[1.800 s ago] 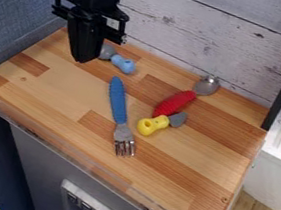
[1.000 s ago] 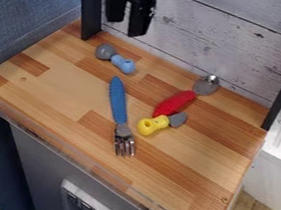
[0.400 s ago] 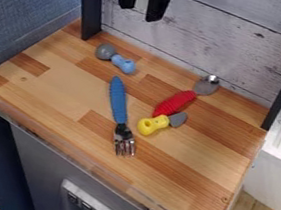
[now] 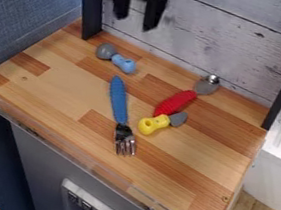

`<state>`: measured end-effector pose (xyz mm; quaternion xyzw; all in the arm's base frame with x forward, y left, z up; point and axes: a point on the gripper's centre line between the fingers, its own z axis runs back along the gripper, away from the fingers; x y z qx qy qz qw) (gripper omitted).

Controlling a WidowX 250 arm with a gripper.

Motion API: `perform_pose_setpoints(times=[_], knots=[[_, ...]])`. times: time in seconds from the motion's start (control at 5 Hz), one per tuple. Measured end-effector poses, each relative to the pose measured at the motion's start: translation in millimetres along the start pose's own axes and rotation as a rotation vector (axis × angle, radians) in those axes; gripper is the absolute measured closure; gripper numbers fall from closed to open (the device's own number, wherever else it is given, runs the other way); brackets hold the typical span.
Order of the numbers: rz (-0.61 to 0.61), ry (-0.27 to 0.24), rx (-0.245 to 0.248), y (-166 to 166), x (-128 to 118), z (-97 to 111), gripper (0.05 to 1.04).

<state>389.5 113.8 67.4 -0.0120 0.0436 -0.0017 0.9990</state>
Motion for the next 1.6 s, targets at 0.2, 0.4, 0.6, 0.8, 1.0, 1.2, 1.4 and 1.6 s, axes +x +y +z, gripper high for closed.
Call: perform_pose_setpoints(times=[0.2, 0.4, 0.6, 0.8, 1.0, 1.2, 1.4, 1.6], knots=[[-0.05, 0.026, -0.004, 7, 2, -43, 0.084], [-0.157, 0.0, 0.009, 8, 4, -50, 0.084], [-0.288, -0.021, 0.033, 3, 5, -51, 0.084], [-0.38, -0.008, 0.042, -11, 4, -60, 0.085], [-0.358, -0.015, 0.042, -13, 1, -61, 0.134], [-0.249, -0.02, 0.034, -14, 1, -62, 0.375], [-0.101, -0.023, 0.024, -17, 2, -61, 0.407], [0.009, -0.024, 0.021, -21, 5, -60, 0.407]])
